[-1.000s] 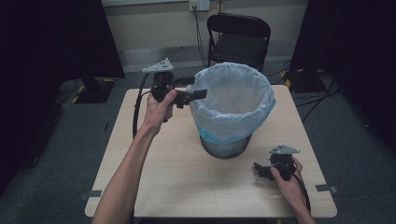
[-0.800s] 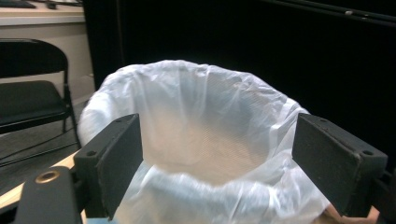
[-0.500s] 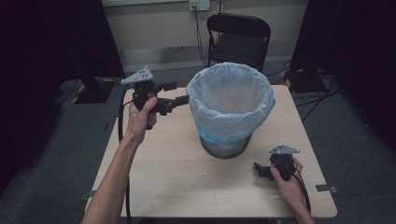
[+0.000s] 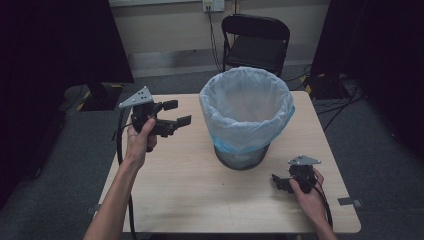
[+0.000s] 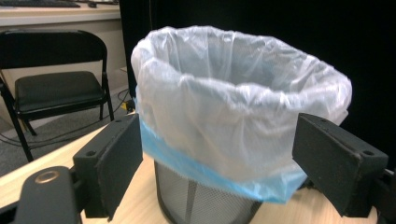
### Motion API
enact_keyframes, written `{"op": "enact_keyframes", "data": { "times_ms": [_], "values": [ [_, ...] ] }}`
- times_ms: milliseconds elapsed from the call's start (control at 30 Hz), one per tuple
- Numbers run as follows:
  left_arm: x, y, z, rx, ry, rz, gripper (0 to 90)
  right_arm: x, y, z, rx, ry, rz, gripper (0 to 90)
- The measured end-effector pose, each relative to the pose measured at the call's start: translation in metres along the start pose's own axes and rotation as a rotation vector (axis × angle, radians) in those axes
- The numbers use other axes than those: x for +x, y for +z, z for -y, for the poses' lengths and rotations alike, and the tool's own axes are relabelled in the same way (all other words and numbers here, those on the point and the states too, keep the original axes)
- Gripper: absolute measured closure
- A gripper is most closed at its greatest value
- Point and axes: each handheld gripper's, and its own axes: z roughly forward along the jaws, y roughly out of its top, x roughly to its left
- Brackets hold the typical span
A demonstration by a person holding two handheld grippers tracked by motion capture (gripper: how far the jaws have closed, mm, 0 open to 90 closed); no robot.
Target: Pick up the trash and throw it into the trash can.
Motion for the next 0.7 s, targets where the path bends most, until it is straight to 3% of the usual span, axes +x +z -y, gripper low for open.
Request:
{"op": "enact_keyframes", "data": {
  "times_ms": [167, 333, 700],
  "values": [
    [-0.003, -0.008, 0.013, 0.008, -0.003, -0.024, 15.8, 0.000, 0.000, 0.000, 0.000, 0.000, 0.000, 8.7],
    [-0.007, -0.015, 0.028, 0.045, 0.019, -0.042, 16.0, 0.000, 0.000, 0.000, 0.000, 0.001, 0.001, 8.7],
    [-0.015, -0.033, 0.069, 0.087, 0.007, -0.098, 16.3, 0.000, 0.000, 0.000, 0.000, 0.000, 0.000, 8.6]
  ]
}}
